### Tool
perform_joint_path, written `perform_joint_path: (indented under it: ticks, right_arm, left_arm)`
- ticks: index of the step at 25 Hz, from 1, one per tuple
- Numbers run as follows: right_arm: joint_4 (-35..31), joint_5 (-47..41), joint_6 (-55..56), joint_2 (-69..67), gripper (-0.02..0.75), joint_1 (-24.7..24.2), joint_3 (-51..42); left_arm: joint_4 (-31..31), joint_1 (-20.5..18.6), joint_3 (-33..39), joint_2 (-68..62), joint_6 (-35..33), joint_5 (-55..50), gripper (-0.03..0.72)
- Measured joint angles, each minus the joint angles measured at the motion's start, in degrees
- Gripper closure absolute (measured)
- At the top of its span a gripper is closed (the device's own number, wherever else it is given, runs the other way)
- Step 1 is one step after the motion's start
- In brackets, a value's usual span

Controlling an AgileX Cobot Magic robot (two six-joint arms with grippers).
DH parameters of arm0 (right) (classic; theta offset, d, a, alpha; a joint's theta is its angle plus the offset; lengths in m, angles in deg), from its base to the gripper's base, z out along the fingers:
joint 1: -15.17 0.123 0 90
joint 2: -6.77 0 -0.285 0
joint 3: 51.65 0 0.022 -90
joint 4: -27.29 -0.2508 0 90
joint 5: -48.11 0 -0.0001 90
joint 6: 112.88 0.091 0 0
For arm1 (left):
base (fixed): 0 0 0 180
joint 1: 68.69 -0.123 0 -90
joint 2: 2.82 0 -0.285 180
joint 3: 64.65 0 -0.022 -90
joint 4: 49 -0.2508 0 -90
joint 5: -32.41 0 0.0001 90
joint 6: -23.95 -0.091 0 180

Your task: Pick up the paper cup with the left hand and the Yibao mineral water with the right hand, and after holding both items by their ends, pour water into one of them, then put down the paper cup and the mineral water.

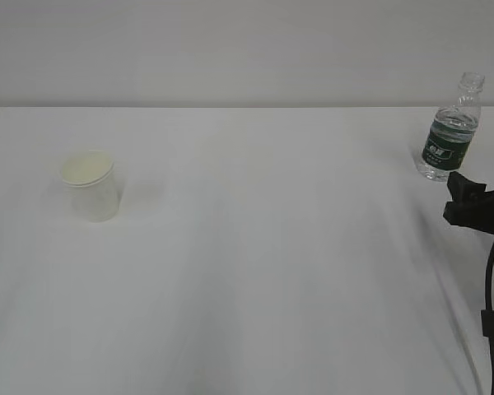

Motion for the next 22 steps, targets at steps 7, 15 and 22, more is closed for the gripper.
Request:
perform_joint_path:
  ticks: [7, 15, 22]
  right_arm:
    - [0.0, 0.0, -0.13, -2.43, 0.186, 0.0, 2.03]
    - [0.0, 0.0, -0.49, -3.79, 0.186, 0.0, 3.88]
    - [0.0, 0.0, -0.74, -3.79, 0.186, 0.0, 5.79]
  left_arm:
    - [0.59, 0.0, 0.0, 0.0, 0.0, 0.0, 0.15]
    - [1.07, 0.0, 0.0, 0.0, 0.0, 0.0, 0.15]
    - [1.07, 0.0, 0.0, 0.0, 0.0, 0.0, 0.151]
